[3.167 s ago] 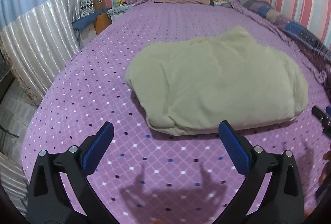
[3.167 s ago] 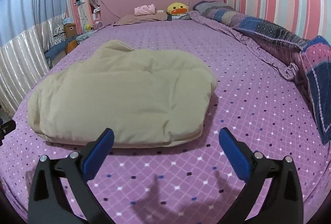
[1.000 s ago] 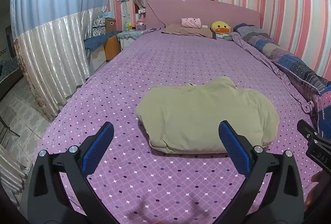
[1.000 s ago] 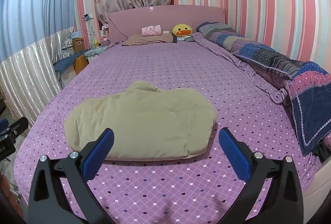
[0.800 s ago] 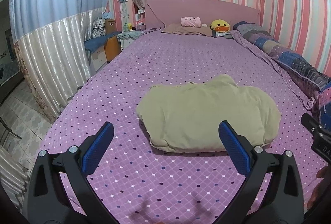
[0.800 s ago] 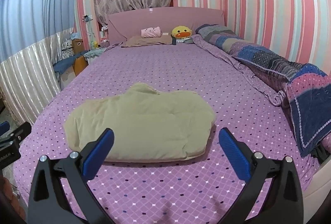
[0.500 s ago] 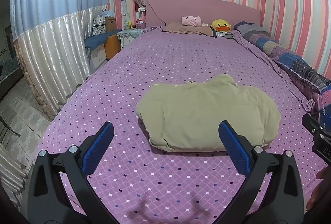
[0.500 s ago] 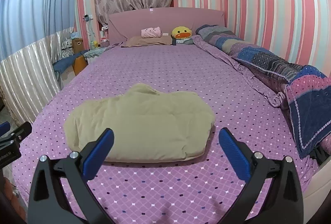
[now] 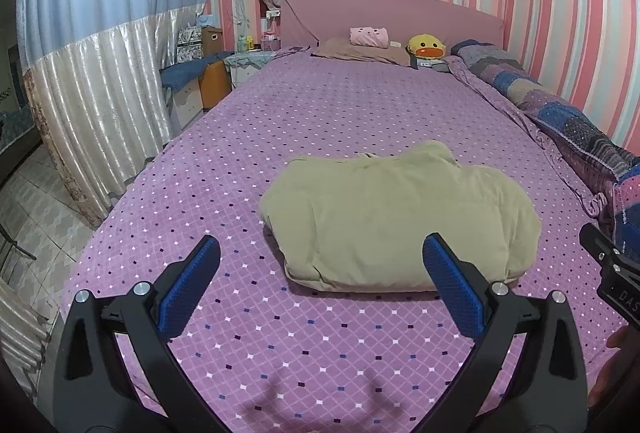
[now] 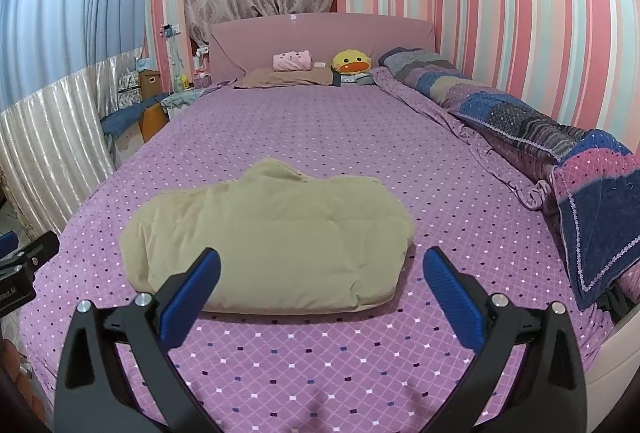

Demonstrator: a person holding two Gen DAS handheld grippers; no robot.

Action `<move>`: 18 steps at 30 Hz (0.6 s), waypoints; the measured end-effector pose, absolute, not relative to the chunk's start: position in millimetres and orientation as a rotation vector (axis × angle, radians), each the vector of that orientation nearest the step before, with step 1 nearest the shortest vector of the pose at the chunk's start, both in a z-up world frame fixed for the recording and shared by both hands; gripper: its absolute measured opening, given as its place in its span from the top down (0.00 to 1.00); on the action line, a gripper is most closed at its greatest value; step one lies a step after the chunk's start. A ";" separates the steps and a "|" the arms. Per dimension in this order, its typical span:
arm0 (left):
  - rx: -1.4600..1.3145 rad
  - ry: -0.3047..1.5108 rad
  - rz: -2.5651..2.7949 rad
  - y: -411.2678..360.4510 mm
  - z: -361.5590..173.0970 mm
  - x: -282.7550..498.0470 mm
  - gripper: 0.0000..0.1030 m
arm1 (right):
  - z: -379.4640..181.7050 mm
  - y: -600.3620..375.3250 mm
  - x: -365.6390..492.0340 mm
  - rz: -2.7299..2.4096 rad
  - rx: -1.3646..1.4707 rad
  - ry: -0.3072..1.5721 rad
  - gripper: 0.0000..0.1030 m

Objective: Fold large clothes

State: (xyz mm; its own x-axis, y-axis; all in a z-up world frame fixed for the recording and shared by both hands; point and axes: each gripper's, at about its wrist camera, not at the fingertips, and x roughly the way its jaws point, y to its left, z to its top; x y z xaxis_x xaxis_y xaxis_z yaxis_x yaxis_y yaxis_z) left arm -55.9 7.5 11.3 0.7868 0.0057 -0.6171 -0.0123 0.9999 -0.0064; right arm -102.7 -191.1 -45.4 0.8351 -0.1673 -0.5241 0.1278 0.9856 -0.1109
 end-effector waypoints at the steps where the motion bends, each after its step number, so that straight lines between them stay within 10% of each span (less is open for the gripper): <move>1: -0.009 0.665 0.010 7.3 10.9 -55.5 0.03 | -45.5 -191.4 -102.6 -0.156 -0.073 0.561 0.02; 18: 0.018 0.658 0.001 0.8 13.0 -60.1 0.03 | -43.9 -190.3 -101.4 -0.161 -0.071 0.564 0.02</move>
